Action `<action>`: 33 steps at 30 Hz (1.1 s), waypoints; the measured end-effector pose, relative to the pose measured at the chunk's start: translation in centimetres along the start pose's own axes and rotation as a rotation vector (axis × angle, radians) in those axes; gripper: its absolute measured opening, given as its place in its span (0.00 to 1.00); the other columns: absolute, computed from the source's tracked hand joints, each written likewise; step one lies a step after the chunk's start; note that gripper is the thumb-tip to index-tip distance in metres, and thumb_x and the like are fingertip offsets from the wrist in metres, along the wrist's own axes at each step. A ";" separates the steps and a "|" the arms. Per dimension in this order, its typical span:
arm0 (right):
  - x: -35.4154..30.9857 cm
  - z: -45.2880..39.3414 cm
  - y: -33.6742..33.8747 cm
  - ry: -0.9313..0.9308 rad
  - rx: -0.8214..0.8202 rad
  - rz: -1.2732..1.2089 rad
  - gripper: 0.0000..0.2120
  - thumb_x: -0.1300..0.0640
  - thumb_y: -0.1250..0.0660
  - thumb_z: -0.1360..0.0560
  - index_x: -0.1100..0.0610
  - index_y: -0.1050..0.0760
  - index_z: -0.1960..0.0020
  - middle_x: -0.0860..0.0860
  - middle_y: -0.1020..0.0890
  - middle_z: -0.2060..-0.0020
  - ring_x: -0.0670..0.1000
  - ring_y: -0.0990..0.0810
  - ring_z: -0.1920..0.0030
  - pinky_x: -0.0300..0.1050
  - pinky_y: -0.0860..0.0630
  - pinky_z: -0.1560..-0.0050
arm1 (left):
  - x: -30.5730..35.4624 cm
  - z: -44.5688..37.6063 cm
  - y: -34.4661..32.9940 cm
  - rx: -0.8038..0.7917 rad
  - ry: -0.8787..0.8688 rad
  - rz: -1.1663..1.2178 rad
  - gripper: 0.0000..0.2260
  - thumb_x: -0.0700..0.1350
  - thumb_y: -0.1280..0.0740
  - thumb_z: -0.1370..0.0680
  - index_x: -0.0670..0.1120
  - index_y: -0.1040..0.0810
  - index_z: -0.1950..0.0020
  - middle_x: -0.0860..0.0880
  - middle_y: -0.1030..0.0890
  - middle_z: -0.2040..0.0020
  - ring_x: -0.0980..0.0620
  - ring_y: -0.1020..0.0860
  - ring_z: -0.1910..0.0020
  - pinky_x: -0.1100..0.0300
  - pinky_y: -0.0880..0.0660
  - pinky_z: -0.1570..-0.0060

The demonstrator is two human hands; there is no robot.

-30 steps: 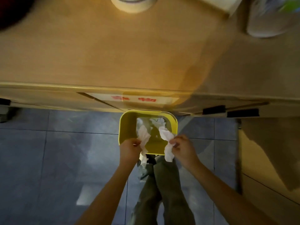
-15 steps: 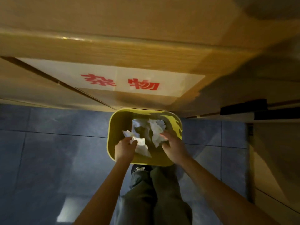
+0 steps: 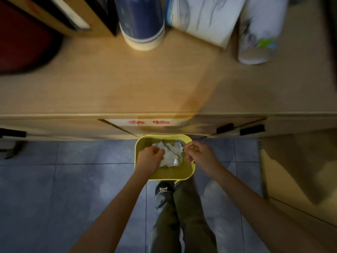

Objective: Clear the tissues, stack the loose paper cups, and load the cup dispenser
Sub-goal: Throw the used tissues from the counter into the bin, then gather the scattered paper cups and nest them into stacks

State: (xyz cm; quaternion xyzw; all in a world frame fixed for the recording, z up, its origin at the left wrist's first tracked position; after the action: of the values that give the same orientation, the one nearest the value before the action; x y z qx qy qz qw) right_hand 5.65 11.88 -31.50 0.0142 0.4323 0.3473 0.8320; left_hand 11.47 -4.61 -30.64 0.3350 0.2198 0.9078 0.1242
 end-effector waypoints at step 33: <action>-21.6 -1.0 27.3 0.023 0.337 -0.101 0.23 0.48 0.28 0.32 0.59 0.32 0.44 0.53 0.23 0.51 0.55 0.22 0.51 0.50 0.25 0.48 | 35.3 2.1 8.5 0.369 -0.685 -0.963 0.37 0.39 0.34 0.29 0.45 0.51 0.25 0.45 0.46 0.23 0.45 0.47 0.24 0.46 0.46 0.27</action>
State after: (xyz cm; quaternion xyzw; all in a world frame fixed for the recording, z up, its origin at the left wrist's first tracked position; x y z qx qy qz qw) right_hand -18.85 19.50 -7.93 0.1278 0.4941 0.2278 0.8293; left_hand -14.11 1.79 -5.58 0.4866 0.4472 0.5375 0.5237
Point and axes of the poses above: each hand's wrist, its own z-axis away from the middle knuckle, its own y-axis out of the back of the hand, x = y × z, the point moved 9 cm from there along -z, towards the middle knuckle
